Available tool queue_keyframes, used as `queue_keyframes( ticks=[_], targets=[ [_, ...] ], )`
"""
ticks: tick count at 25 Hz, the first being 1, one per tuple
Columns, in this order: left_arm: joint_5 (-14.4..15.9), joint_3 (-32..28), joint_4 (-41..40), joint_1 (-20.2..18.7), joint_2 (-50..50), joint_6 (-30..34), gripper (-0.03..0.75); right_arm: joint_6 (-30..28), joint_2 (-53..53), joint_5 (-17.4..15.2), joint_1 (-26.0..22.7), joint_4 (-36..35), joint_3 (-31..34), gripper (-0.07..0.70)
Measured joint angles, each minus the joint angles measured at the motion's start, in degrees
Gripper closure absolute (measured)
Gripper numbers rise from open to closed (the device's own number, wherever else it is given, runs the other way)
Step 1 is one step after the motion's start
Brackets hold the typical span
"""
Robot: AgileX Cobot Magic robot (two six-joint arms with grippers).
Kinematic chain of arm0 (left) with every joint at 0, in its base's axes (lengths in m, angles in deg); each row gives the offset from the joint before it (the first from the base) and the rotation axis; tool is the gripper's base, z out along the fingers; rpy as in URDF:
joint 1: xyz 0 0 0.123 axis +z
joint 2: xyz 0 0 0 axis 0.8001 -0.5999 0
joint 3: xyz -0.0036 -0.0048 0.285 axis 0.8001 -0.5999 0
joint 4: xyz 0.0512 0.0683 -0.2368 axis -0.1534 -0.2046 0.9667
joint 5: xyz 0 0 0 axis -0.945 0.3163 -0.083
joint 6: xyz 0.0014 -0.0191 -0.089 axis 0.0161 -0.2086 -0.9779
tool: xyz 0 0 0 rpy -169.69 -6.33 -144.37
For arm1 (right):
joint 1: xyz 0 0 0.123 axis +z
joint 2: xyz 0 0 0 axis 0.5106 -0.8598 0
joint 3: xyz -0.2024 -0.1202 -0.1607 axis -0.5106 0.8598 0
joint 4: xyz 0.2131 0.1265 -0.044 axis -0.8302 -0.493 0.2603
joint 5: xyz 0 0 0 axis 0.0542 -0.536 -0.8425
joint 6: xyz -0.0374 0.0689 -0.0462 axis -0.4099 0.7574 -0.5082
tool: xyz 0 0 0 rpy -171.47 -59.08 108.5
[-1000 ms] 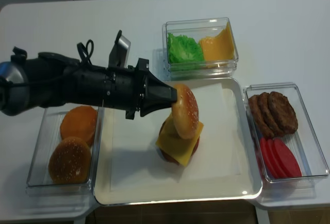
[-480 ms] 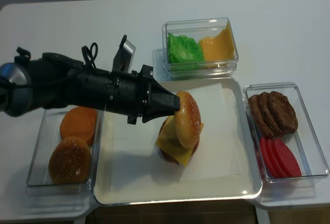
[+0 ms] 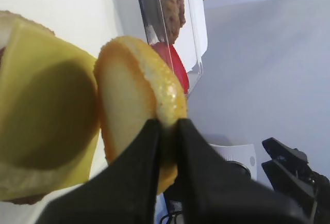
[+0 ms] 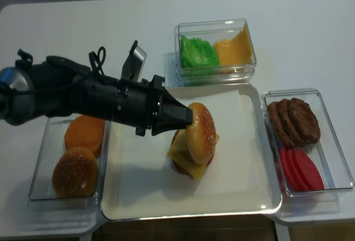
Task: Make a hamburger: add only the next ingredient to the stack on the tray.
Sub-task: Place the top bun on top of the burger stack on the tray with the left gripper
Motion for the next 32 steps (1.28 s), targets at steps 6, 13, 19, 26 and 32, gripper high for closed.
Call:
queue_keyframes(
  ticks=[6, 13, 19, 26, 32],
  targets=[
    [0.51, 0.24, -1.61, 0.00, 0.00, -0.25, 0.656, 0.00, 0.00, 0.00, 0.00, 0.00, 0.00, 0.227],
    [0.51, 0.24, -1.80, 0.00, 0.00, -0.46, 0.629, 0.00, 0.00, 0.00, 0.00, 0.00, 0.00, 0.227],
    [0.51, 0.34, -2.68, 0.00, 0.00, -0.55, 0.568, 0.00, 0.00, 0.00, 0.00, 0.00, 0.00, 0.227],
    [0.51, 0.34, -3.18, 1.68, 0.00, -0.80, 0.488, 0.00, 0.00, 0.00, 0.00, 0.00, 0.00, 0.227],
    [0.41, 0.34, -5.22, 2.80, 0.00, -1.32, 0.442, 0.00, 0.00, 0.00, 0.00, 0.00, 0.00, 0.227]
  ],
)
